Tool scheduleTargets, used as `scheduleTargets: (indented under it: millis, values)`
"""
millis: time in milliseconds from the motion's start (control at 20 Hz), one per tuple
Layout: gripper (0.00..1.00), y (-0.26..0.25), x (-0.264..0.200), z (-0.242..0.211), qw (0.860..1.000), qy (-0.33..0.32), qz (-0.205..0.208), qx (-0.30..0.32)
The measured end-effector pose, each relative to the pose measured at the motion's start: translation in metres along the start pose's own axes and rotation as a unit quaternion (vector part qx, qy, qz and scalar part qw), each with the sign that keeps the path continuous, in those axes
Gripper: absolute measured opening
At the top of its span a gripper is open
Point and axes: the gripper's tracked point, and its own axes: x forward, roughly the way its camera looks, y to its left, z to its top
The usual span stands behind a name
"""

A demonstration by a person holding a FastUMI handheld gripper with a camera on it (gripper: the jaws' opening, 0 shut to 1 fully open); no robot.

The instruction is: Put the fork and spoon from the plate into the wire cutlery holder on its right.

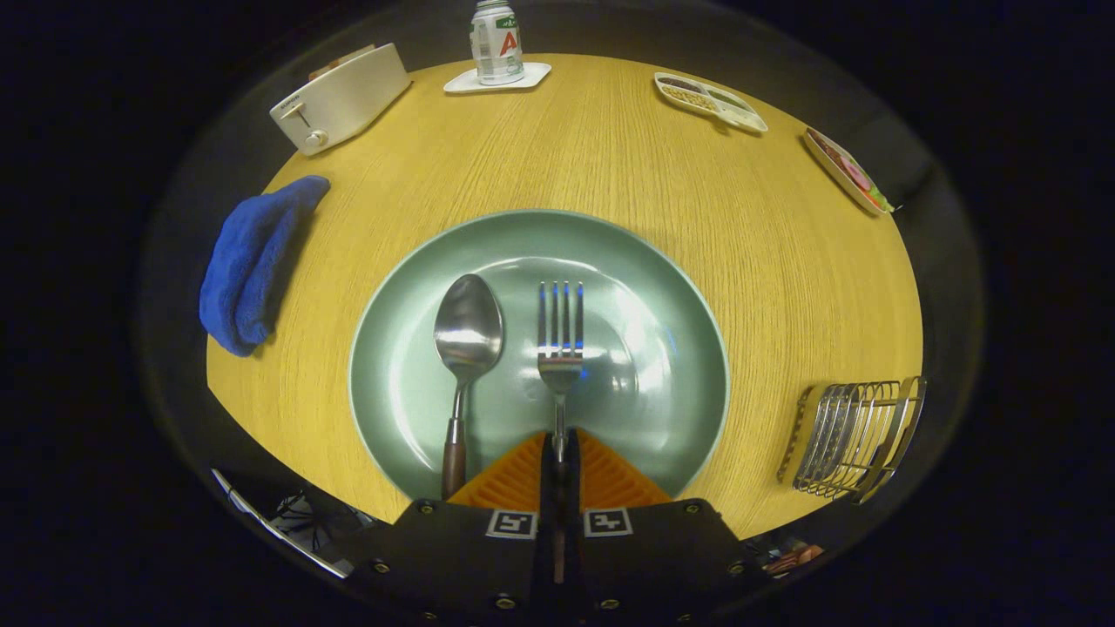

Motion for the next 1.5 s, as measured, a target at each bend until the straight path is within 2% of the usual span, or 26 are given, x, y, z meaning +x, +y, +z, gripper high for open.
scheduleTargets:
  millis: [50, 300, 650, 900, 1150, 1500]
  values:
    - [0.01, -0.001, -0.001, 0.0, 1.0, -0.001, -0.005, 0.0]
    - [0.01, -0.003, -0.016, 0.011, 0.999, -0.022, -0.02, 0.01]
    - [0.01, -0.017, -0.073, 0.042, 0.994, -0.086, -0.052, 0.038]
    - [0.01, -0.05, -0.116, 0.05, 0.985, -0.122, -0.088, 0.083]
    - [0.01, -0.098, -0.144, 0.041, 0.974, -0.125, -0.135, 0.133]
    - [0.01, -0.158, -0.152, 0.004, 0.957, -0.091, -0.181, 0.206]
